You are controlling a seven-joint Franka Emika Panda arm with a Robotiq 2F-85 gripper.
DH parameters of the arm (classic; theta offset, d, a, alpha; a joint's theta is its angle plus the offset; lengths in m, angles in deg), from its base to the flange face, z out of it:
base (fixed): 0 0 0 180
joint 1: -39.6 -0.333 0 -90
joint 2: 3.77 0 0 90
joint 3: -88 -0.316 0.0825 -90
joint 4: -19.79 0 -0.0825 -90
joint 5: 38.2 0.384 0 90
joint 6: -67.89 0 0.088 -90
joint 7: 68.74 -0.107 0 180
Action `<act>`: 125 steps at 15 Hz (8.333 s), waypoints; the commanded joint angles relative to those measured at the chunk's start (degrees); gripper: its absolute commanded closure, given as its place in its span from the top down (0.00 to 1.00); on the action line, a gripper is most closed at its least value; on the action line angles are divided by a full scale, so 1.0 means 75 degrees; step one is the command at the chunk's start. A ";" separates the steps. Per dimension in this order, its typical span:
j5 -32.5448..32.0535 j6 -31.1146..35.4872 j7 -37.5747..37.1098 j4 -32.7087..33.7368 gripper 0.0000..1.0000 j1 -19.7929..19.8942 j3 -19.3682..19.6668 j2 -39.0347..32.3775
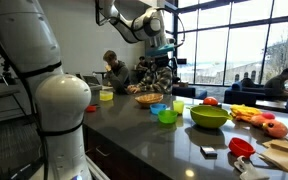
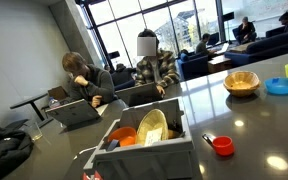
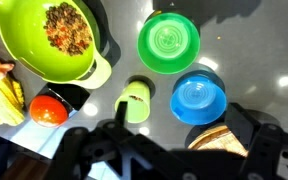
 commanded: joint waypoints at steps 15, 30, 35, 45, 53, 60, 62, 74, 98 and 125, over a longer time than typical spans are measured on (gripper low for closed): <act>0.0383 -0.2049 0.0600 0.3187 1.00 0.0121 -0.0777 -0.2615; 0.0874 -0.2086 0.0535 0.4044 1.00 0.0519 -0.0917 -0.3832; 0.0827 -0.2180 0.0461 0.4175 1.00 0.0510 -0.1034 -0.4078; 0.0763 -0.2129 0.0213 0.4311 1.00 0.0583 -0.1084 -0.4656; 0.0847 -0.1465 0.0224 0.4185 1.00 0.0701 -0.1158 -0.4829; 0.1049 -0.0842 0.0326 0.4074 1.00 0.0790 -0.1266 -0.4939; 0.1114 -0.0724 0.0344 0.4065 1.00 0.0831 -0.1275 -0.5008; 0.0945 -0.0536 0.0259 0.3862 1.00 0.0953 -0.1237 -0.5108; 0.0882 -0.0348 0.0499 0.3986 1.00 0.1000 -0.1485 -0.5602; 0.0874 0.0049 0.0622 0.3661 0.00 0.1268 -0.1370 -0.5059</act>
